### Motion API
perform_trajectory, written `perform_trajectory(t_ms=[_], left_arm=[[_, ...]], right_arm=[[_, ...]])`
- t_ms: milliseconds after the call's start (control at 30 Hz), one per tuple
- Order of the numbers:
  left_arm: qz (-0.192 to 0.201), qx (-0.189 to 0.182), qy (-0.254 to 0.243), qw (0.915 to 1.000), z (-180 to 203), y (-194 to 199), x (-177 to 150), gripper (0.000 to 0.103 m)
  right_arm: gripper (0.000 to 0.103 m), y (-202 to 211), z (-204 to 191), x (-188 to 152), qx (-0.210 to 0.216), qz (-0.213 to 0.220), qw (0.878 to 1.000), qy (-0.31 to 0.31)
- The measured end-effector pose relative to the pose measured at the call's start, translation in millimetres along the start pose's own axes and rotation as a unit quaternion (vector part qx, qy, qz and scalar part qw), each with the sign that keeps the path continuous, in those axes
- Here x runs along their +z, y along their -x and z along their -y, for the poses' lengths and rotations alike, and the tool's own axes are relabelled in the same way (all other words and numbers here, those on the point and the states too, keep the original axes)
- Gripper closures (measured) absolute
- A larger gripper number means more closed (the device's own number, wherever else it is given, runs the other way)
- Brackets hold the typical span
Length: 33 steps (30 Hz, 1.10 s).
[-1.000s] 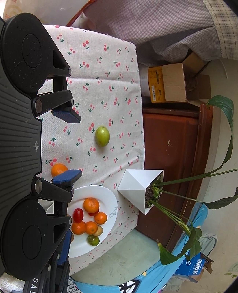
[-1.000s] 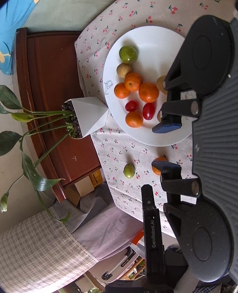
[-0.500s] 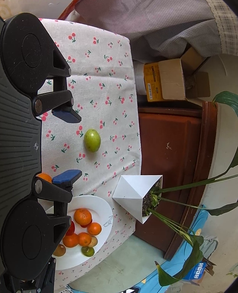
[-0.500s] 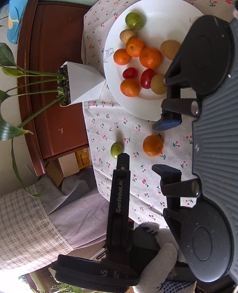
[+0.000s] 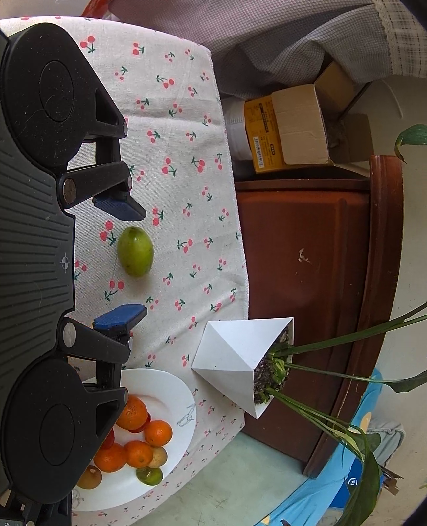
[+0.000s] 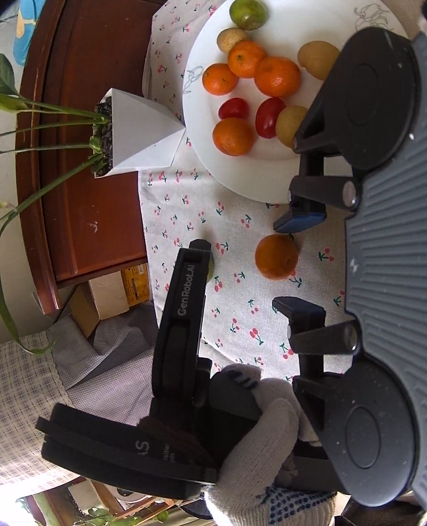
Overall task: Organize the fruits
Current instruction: 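Grasp the green lime with the left tool while the right tool grasps the last tangerine, then carry the lime and tangerine onto the plate and open both tools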
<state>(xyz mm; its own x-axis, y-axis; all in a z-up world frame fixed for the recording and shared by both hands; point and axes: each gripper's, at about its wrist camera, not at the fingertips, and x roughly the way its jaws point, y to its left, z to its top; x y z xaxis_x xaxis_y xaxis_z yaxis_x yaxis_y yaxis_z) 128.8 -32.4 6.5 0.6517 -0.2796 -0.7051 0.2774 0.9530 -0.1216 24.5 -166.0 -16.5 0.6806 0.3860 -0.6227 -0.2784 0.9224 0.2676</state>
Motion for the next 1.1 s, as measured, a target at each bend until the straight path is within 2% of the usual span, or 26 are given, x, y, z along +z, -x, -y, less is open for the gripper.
perform_trajectory(t_ms=[367,467,500,733,1100], left_arm=[[0.002,0.004,-0.003,1.0000,-3.1,-11.3,-2.4,0.053],[0.003,0.008,-0.005,0.9999,-2.9,-11.0,-2.9,0.065],[0.003,0.008,-0.004,1.0000,-3.2,-11.0,-2.7,0.069],[0.003,0.005,0.001,1.0000,-2.0,-7.4,-3.2,0.070],[0.022,-0.012,0.050,0.9984,1.9,24.2,-5.4,0.070]], right_arm=[[0.060,-6.8,0.0,2.2,0.000,-0.002,1.000,0.003],[0.070,-8.1,-2.4,1.6,0.000,-0.004,1.000,0.012],[0.071,-7.7,-2.3,1.4,0.000,-0.004,1.000,0.012],[0.072,-2.4,0.4,4.8,0.003,0.001,1.000,0.003],[0.072,26.0,15.4,7.1,-0.001,0.021,0.999,-0.025]])
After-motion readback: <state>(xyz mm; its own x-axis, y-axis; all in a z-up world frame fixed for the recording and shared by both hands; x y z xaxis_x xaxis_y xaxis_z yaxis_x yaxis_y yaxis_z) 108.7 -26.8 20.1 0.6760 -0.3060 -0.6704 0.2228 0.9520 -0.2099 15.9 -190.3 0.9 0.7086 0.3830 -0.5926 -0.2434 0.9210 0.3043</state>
